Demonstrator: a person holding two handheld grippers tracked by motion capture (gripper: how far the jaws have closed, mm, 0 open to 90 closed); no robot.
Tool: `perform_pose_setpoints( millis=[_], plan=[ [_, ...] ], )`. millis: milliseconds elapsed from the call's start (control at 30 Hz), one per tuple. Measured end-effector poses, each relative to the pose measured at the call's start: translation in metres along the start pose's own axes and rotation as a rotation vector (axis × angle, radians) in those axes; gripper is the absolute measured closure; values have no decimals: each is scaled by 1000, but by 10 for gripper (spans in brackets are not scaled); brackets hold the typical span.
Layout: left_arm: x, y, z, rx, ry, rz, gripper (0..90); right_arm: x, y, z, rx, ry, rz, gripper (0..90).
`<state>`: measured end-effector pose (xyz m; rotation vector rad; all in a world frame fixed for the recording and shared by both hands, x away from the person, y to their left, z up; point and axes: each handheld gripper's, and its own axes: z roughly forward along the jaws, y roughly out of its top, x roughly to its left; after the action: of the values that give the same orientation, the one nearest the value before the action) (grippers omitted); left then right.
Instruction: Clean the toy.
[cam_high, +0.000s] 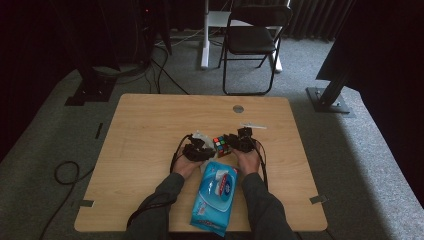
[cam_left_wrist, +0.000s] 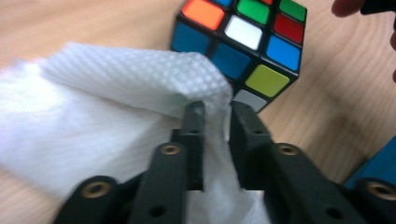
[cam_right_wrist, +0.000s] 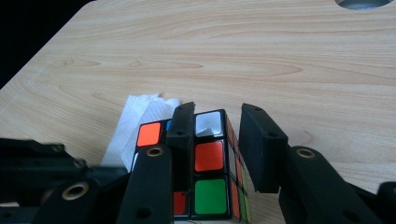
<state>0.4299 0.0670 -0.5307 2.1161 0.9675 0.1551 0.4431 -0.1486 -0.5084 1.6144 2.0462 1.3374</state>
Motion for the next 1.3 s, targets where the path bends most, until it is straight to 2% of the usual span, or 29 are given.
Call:
perform_pose_setpoints(
  millis=[133, 233, 333, 400, 467, 533, 633, 700, 833, 933, 1033, 1100, 1200, 1300],
  plan=[
    [1, 0, -2, 23, 92, 48, 585, 0, 0, 0, -1, -2, -2, 661],
    [-1, -2, 2, 35, 135, 70, 482, 0, 0, 0, 0, -3, -2, 661],
    [-3, -4, 5, 41, 124, 72, 391, 1, 0, 0, 1, -2, -4, 661],
    [-3, -3, 6, 43, 117, 73, 361, 1, 0, 0, 1, -2, -6, 660],
    [-2, -3, 6, 40, 108, 70, 346, 1, 0, 0, 2, -1, -6, 661],
    [-2, -4, 6, 44, 116, 89, 346, 1, 0, 0, 1, -1, -12, 660],
    [-5, -4, 7, 54, 161, 132, 414, 1, 0, -1, 5, -3, -16, 646],
    [-4, -3, 6, 53, 174, 118, 455, 1, 0, -1, 5, -7, -21, 636],
    [1, -2, 2, 56, 188, 82, 691, 3, 0, -2, 11, -17, -27, 614],
    [6, -1, 0, 60, 167, 58, 837, 3, 1, -6, 0, -17, -31, 604],
    [8, -1, -1, 63, 154, 52, 869, 2, 1, -12, -14, -12, -20, 604],
    [9, -2, -1, 60, 139, 32, 872, 0, 1, -16, -19, -10, -14, 611],
    [10, -4, -3, 48, 122, 11, 874, -3, -2, -21, -10, -2, -16, 623],
    [8, -4, -4, 35, 105, 14, 875, -3, -4, -22, 7, 6, -19, 637]
  ],
)
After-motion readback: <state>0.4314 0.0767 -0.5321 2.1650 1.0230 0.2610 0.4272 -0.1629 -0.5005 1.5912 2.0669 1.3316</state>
